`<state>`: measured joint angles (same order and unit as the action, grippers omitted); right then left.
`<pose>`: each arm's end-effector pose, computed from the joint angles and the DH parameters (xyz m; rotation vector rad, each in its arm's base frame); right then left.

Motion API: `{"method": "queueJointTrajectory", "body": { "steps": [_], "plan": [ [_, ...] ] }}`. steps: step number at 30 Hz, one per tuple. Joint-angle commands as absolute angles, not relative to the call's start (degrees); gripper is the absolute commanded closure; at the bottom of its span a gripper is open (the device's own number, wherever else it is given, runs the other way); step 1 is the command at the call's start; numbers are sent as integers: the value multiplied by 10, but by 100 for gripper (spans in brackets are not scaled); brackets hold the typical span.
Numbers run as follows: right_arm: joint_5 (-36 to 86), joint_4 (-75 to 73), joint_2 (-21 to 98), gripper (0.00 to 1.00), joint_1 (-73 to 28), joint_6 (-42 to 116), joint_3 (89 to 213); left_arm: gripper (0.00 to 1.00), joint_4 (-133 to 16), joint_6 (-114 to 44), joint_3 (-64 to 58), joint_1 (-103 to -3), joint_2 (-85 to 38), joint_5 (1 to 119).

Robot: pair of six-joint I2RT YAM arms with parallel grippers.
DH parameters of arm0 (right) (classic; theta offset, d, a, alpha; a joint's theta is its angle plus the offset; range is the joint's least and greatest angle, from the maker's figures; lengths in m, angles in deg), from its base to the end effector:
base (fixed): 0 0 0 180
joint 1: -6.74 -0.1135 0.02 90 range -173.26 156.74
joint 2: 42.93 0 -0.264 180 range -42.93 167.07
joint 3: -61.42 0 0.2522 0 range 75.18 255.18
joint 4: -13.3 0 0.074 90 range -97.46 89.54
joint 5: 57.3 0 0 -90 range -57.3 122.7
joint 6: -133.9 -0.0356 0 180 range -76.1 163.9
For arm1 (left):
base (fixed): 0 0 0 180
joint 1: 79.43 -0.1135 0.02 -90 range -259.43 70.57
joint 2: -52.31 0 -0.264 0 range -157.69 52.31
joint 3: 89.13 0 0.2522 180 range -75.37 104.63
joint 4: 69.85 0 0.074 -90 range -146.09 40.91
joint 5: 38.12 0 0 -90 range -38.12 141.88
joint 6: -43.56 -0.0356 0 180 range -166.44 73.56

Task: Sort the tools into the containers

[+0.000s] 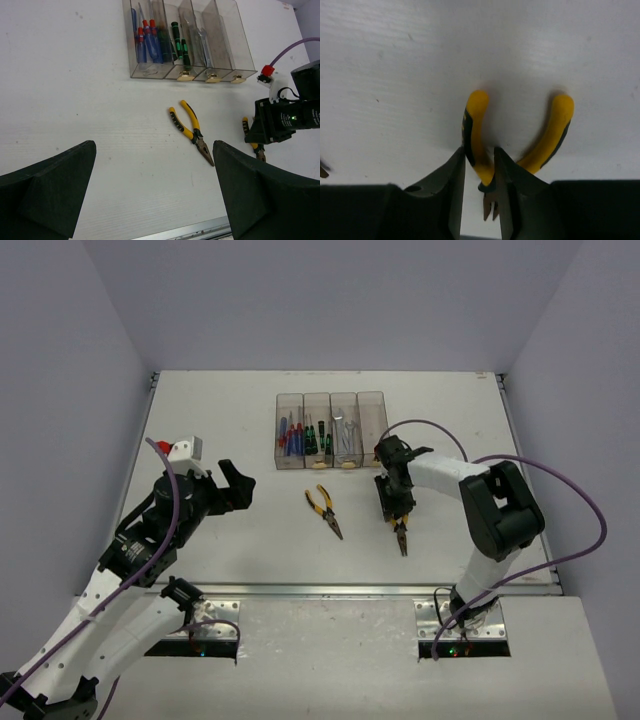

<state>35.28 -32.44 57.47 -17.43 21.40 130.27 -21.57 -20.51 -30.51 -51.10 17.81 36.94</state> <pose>0.2805 0.1241 0.1343 -0.0352 2.9192 0.0684 0.1201 -0.0543 0.3217 -0.1271 1.9906 -0.3548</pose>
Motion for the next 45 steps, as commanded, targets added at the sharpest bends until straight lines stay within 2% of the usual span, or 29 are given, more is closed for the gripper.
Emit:
{"method": "queueJointTrajectory", "body": {
  "steps": [1, 5, 10, 14, 19, 24, 33, 45],
  "plan": [
    [390, -315, 610, 81, -182, 211, 1332, 0, -244, -210, -307, -515, 181, 375],
    [424, -333, 593, 100, -204, 207, 1340, 0, -245, -210, -308, -515, 179, 376],
    [418, -341, 513, 100, -233, 216, 1363, 0, -245, -210, -308, -515, 179, 376],
    [426, -362, 502, 100, -234, 241, 1443, 0, -245, -210, -308, -515, 177, 376],
    [437, -390, 566, 100, -232, 321, 1588, 0, -245, -210, -308, -515, 174, 373],
    [453, -374, 684, 100, -217, 402, 1759, 0, -244, -210, -308, -515, 168, 372],
    [415, -360, 827, 100, -175, 517, 1947, 0, -245, -210, -307, -515, 163, 377],
    [230, -319, 826, 100, -125, 549, 1895, 0, -245, -211, -307, -515, 161, 375]
  ]
}}
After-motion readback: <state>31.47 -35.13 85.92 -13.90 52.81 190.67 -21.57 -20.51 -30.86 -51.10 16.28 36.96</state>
